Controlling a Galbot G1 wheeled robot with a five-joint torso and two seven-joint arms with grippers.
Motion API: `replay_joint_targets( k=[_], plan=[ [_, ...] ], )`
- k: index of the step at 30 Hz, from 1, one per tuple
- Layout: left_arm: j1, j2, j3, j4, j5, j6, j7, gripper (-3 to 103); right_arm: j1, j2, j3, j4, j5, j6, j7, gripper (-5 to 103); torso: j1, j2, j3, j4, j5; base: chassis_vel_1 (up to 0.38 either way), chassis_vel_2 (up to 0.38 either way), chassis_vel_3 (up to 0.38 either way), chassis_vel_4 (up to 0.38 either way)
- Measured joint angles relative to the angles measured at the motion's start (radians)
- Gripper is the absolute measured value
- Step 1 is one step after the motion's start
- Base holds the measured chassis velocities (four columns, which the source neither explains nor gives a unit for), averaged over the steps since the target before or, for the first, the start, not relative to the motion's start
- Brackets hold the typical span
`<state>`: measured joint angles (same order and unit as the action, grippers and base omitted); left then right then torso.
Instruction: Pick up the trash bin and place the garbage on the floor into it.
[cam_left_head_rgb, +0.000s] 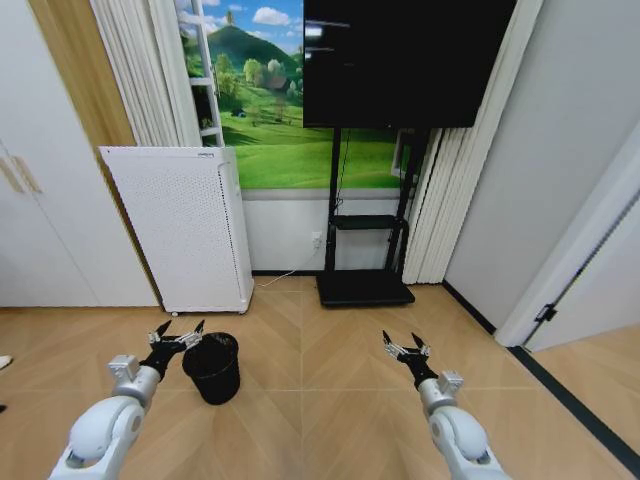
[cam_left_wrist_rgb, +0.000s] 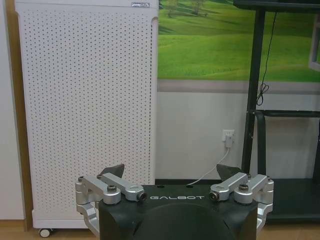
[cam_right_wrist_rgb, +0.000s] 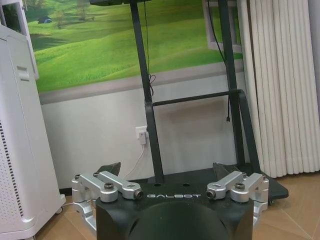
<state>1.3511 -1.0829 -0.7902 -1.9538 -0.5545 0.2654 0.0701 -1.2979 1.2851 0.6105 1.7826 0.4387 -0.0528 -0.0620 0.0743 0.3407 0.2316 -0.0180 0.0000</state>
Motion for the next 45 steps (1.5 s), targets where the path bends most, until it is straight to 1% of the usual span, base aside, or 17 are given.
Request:
replay_joint_targets(
  k=[8,9,11,12,13,14,15,17,19,20,24,28,38,45],
  plan=[
    [0.004,0.004,-0.006,-0.007,-0.006,0.005,-0.005,100,0.002,0.004,-0.001,0.003,-0.007,0.001,0.006,100,0.008,0.027,0.018,0.0000,0.0000,0.000,0.000,0.000,0.000],
    [0.003,0.006,-0.006,-0.010,-0.006,0.007,-0.007,100,0.004,0.005,-0.001,0.003,-0.009,0.002,0.006,100,0.011,0.035,0.024,0.0000,0.0000,0.000,0.000,0.000,0.000],
    [0.002,0.007,-0.006,-0.010,-0.006,0.008,-0.007,100,0.004,0.005,-0.001,0.003,-0.009,0.002,0.006,100,0.012,0.037,0.026,0.0000,0.0000,0.000,0.000,0.000,0.000],
    [0.000,0.010,-0.006,-0.011,-0.006,0.009,-0.008,100,0.006,0.006,-0.001,0.003,-0.011,0.003,0.007,100,0.015,0.046,0.032,0.0000,0.0000,0.000,0.000,0.000,0.000],
    [0.000,0.013,-0.006,-0.012,-0.006,0.009,-0.004,100,0.007,0.006,0.000,0.003,-0.013,0.005,0.007,100,0.017,0.052,0.035,0.0000,0.0000,0.000,0.000,0.000,0.000],
    [-0.001,0.017,-0.005,-0.012,-0.006,0.010,0.012,100,0.007,0.006,0.000,0.001,-0.017,0.010,0.007,100,0.019,0.059,0.040,0.0001,0.0000,0.000,0.000,0.000,0.000],
    [-0.001,0.017,-0.005,-0.012,-0.006,0.010,0.012,100,0.007,0.006,0.000,0.001,-0.017,0.010,0.007,100,0.019,0.059,0.040,0.0001,0.0000,0.000,0.000,0.000,0.000],
    [-0.007,0.023,-0.001,-0.003,-0.007,0.010,0.043,100,0.008,0.007,0.000,-0.008,-0.027,0.019,0.006,100,0.023,0.070,0.047,0.0000,0.0001,0.000,0.000,0.000,0.000],
    [-0.009,0.025,0.001,0.000,-0.007,0.010,0.052,100,0.008,0.007,0.000,-0.010,-0.029,0.021,0.006,100,0.025,0.074,0.050,0.0000,0.0000,0.000,0.000,0.000,0.000],
    [-0.014,0.029,0.004,0.003,-0.006,0.010,0.068,100,0.008,0.008,0.000,-0.011,-0.032,0.023,0.006,100,0.028,0.082,0.054,0.0000,0.0000,0.000,0.000,0.000,0.000],
    [-0.023,0.040,0.010,0.003,0.002,0.007,0.085,100,0.008,0.009,0.000,-0.013,-0.034,0.025,0.006,100,0.034,0.098,0.064,0.0000,0.0000,0.000,0.000,0.000,0.000],
    [-0.033,0.048,0.015,0.002,0.003,0.007,0.084,100,0.008,0.011,-0.001,-0.014,-0.035,0.025,0.006,100,0.039,0.112,0.073,0.0000,0.0000,0.000,0.000,0.000,0.000],
    [-0.038,0.055,0.012,0.000,-0.009,0.013,0.054,100,0.012,0.005,-0.001,-0.013,-0.036,0.023,0.006,100,0.056,0.156,0.100,0.0000,0.0000,0.000,0.000,0.000,0.000],
    [-0.036,0.057,0.010,-0.001,-0.011,0.016,0.053,100,0.013,0.004,-0.004,-0.012,-0.035,0.019,0.006,100,0.065,0.181,0.116,0.0000,0.0000,0.000,0.000,0.000,0.000]
  ],
)
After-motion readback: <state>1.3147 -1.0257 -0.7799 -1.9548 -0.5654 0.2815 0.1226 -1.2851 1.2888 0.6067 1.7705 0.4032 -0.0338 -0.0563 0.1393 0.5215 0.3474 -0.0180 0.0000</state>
